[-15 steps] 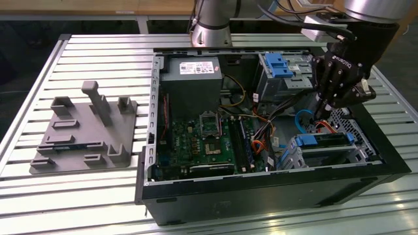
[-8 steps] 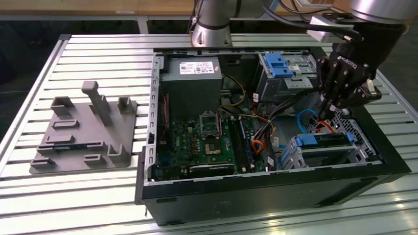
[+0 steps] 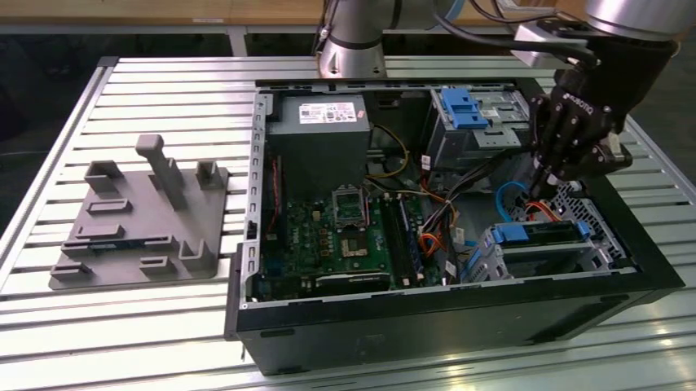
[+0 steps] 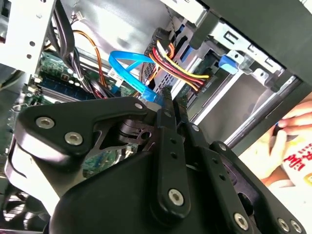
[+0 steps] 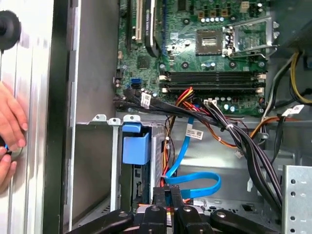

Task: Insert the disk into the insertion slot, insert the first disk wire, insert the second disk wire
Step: 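Insert the second disk wire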

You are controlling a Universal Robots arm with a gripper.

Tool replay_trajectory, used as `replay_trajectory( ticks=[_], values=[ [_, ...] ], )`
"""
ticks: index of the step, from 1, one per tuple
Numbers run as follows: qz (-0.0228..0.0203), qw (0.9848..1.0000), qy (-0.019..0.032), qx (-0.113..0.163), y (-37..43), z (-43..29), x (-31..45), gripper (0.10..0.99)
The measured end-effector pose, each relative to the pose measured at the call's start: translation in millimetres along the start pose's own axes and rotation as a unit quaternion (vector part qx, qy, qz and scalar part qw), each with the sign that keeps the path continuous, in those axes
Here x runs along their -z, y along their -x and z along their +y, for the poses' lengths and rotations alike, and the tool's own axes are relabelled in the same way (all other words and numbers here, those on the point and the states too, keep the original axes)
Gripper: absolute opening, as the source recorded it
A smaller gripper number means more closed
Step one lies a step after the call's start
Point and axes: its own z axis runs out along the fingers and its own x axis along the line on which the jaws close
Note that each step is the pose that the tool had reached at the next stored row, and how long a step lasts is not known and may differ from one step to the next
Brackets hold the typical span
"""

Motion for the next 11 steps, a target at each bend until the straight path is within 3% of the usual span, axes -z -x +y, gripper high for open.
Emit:
replay_trajectory(
  ticks=[4,11],
  values=[
    [-0.0010,0.9997,0.0044,-0.023,0.0,0.0,-0.2,0.161],
    [-0.0050,0.9997,0.0049,-0.025,-5.8,-5.3,-1.5,0.161]
  ],
)
